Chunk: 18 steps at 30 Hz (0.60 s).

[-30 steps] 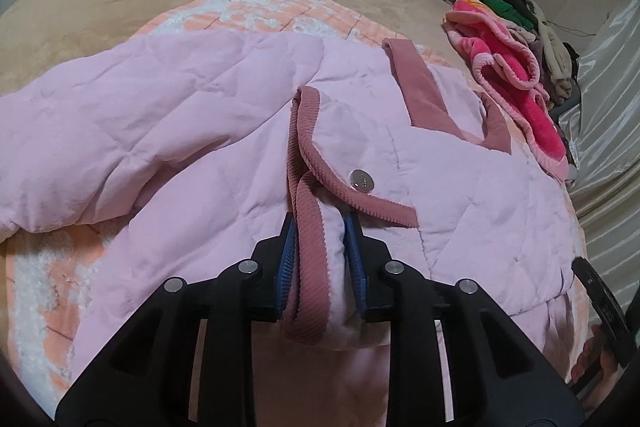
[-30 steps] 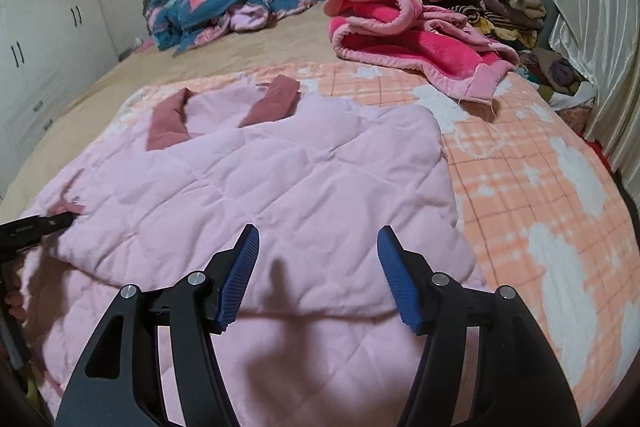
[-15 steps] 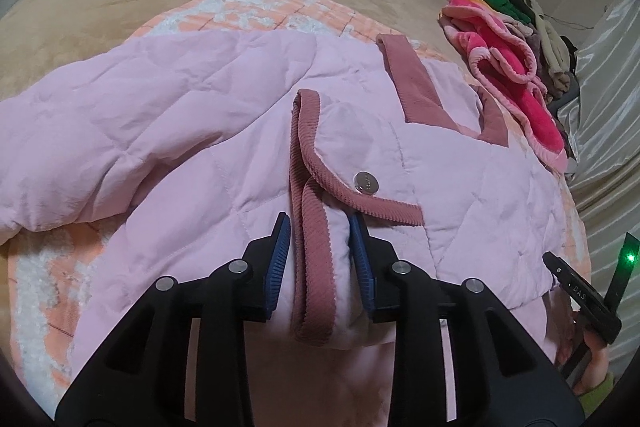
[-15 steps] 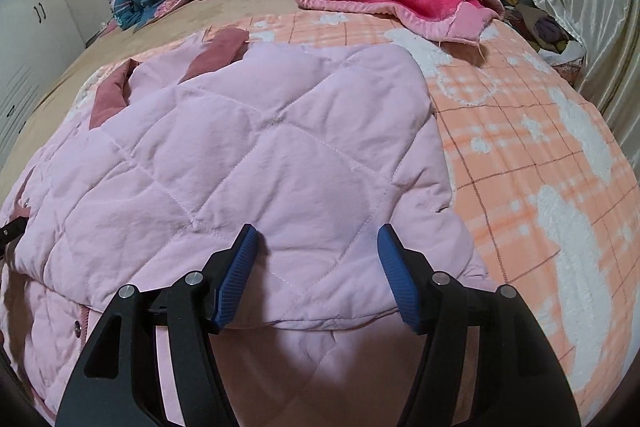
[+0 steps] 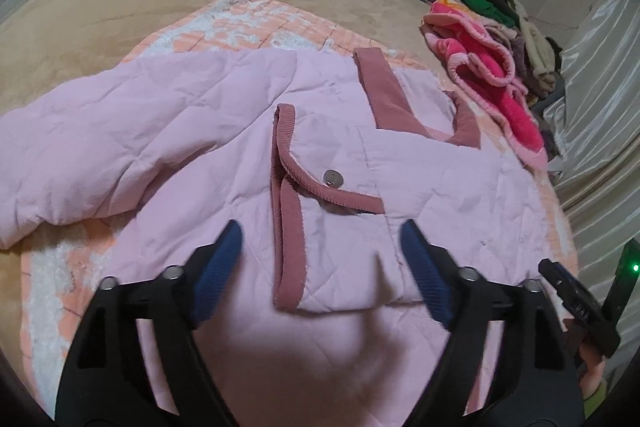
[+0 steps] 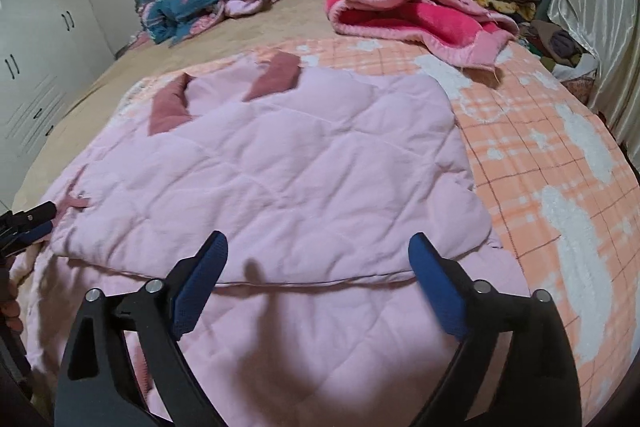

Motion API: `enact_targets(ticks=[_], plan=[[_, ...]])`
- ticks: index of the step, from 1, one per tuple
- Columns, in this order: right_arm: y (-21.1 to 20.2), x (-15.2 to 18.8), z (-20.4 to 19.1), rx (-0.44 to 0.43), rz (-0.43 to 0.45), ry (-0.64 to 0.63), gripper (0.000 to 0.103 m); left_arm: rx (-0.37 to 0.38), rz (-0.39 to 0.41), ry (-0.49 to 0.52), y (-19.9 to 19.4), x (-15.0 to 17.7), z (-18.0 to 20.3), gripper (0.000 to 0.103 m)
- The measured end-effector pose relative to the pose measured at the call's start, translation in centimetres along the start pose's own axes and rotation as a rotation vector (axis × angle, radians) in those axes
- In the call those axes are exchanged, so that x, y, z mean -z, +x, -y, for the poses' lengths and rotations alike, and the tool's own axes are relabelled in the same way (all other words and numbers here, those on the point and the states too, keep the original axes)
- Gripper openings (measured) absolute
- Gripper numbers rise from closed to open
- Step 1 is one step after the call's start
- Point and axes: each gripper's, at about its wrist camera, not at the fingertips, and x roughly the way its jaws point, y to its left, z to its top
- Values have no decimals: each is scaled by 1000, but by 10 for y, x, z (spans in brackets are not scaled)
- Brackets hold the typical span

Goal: Fold large clothes

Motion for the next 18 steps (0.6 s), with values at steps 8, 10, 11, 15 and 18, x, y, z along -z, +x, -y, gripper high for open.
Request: enact_targets(ticks=[8,10,11,15,18], plan=[[-17,-2,-39,-60,25,-47,94,-19,34,-49,-18,-3,-13,94],[-21,-3,-50,-75,31,-62,95,-47,44,-57,-23,-5,-19,94],[-22,-3,-54,-80,33,-69,95,-61,49,-61,-26,-6,-22,94],[-26,-6,-77,-112,47,-94,95,-83,79,-85,-39,-10,-33,94],[-29,-11,-95,-142,55,-106,95,-112,107,-88,-50,-12,-40,94]])
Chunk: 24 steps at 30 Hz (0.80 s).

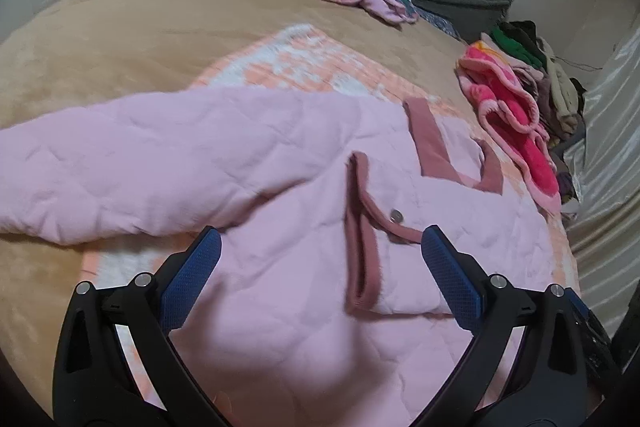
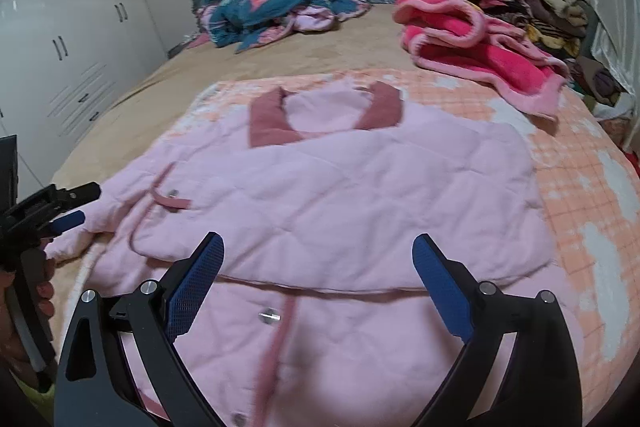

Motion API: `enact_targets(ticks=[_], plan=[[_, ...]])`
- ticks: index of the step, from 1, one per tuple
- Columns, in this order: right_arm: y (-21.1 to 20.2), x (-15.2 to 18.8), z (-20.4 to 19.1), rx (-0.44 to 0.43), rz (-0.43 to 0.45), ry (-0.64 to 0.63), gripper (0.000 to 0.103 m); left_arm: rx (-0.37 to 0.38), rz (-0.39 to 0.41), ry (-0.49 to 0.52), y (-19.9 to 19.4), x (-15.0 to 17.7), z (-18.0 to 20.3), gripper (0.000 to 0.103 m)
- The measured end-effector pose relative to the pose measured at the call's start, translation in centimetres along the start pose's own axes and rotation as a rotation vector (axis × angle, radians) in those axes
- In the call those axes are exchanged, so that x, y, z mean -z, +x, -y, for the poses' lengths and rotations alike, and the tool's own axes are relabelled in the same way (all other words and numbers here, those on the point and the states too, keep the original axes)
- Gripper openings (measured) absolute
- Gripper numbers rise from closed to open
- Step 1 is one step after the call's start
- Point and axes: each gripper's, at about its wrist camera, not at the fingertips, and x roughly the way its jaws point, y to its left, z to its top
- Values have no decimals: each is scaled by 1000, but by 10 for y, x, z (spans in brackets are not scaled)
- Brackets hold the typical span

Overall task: Fold large clothes
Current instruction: 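Move the left tool to the other jacket sleeve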

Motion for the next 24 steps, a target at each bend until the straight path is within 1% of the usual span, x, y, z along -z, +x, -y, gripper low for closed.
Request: enact_targets(ticks=[2,6,11,13,17,22,24], plan=[[0,-4,-14,-26,5,-17,95,-12,14,-6,-5,-2,-6,94],[-2,-10,-37,-57,18,-39,97,-48,43,-25,-13,-7,-16,94],[-2,-19,-70,-96,24,-87,97,-97,67,-47,-21,-13,-32,94],[-1,-21,-80,-112,24,-101,97,-101,70,-62,-24,-15,-39,94],[1,-25,-100,-147,25,-112,97,-80,82,-96,-31,-19,-53,94],[2,-29,-127,-185,28,-144,98,-117,99,-126,-36,-23,-69,94],[4,-29,-137,-196,24,-156,98,-112,99,-153,-36,-25,-79,94]])
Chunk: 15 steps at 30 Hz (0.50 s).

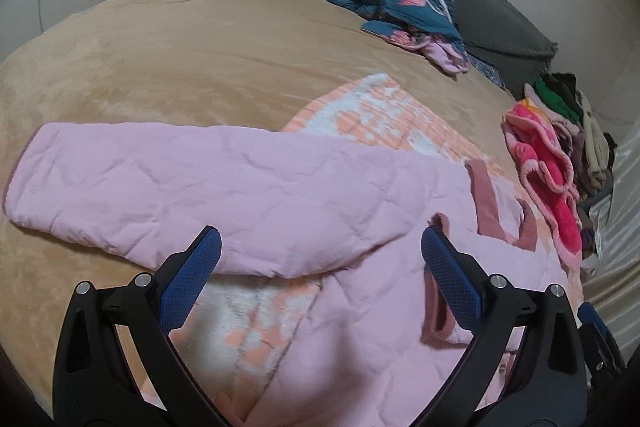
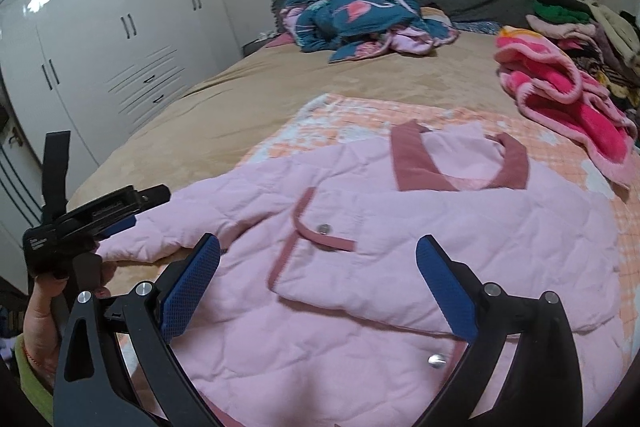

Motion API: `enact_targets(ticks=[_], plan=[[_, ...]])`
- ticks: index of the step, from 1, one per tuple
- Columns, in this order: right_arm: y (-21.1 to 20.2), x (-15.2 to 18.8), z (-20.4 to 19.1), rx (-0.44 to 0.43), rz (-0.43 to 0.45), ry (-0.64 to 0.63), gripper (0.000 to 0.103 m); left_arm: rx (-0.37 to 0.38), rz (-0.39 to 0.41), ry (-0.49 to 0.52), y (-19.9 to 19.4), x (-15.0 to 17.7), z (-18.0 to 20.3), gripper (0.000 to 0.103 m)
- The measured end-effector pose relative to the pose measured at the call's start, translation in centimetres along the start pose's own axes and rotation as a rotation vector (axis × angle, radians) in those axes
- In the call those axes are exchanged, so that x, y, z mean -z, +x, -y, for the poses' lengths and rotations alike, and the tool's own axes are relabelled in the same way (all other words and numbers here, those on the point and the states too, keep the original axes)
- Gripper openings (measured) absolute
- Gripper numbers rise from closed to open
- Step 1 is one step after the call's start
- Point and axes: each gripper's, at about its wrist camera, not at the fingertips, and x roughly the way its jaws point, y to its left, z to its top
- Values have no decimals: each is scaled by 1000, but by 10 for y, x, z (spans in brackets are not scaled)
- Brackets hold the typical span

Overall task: Fold large clothes
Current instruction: 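Move the left tool to the other jacket sleeve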

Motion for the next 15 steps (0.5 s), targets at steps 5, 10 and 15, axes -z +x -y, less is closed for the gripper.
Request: enact_targets(ticks=[5,10,15], plan=[[11,-3,-24,-39,-10,-26,98,-31,13,-48,-3,-6,-23,94],[22,-7,-48,-61,-23,-75,98,-150,62,-64,-12,-13,-45,94],[30,-12,-73,-80,-11,-107,98,-210,75,-108,-15,-19,-71,94]])
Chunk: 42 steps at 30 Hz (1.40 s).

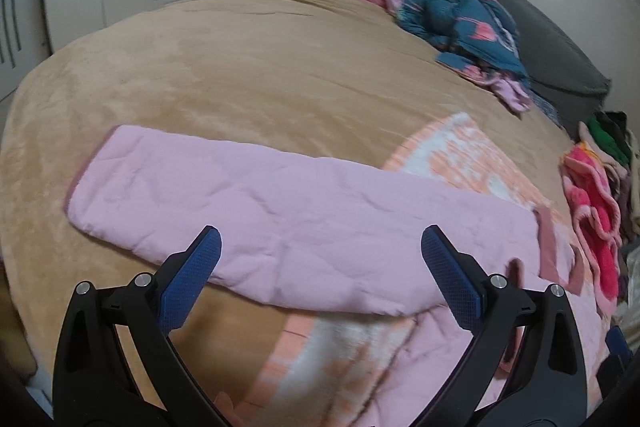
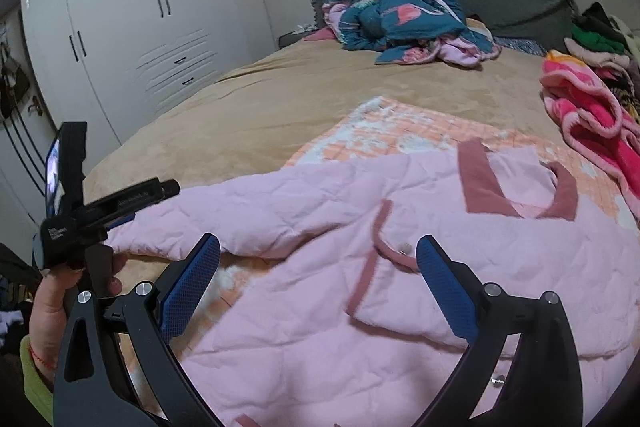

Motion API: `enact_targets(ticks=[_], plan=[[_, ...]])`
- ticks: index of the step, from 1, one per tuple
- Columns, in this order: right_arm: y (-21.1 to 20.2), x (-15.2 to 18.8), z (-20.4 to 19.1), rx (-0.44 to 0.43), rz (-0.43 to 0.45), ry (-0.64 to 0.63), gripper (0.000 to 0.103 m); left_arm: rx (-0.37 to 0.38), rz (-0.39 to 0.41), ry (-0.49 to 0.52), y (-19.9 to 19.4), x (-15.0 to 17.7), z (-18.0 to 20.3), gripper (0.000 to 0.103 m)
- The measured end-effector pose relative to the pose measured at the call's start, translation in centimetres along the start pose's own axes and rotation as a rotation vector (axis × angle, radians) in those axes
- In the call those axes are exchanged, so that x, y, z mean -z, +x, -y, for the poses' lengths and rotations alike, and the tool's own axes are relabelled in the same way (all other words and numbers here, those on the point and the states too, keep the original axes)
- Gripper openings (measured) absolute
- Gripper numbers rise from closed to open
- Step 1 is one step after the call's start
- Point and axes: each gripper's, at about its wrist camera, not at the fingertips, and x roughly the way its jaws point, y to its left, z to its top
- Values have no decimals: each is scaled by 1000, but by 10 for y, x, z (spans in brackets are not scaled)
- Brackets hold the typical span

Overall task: Fold large clothes
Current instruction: 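Move the left tool to the other jacket sleeve, then grasp the sleeve near its cuff with the left tool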

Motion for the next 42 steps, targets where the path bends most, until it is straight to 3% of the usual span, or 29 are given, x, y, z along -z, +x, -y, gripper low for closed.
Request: enact_targets(ticks=[8,19,27,32,38,41,42], plan=[[17,-12,-31,-35,9,-35,98,-68,-60,-123,15,-2,-45,94],[51,-16,-63,-90,-67,-104,98,-193,-105,-225,30,-1,-92,94],[78,-2,-83,-121,-162,-198,98,-210,-154,-324,44,6,-124,94],[86,12,-86,-144,-198,-204,98,-172,-193,-397,59,13,-140,94],[72,18,-68,-137,-183,-169,98,-160,-107,-410,71,11,-144,93],[57,21,-46,-112,-159,-127,98,-172,-74,-390,73,6,-145,84],[51,22,-37,-110,-148,-102,98,-185,-60,-362,72,4,-142,71]])
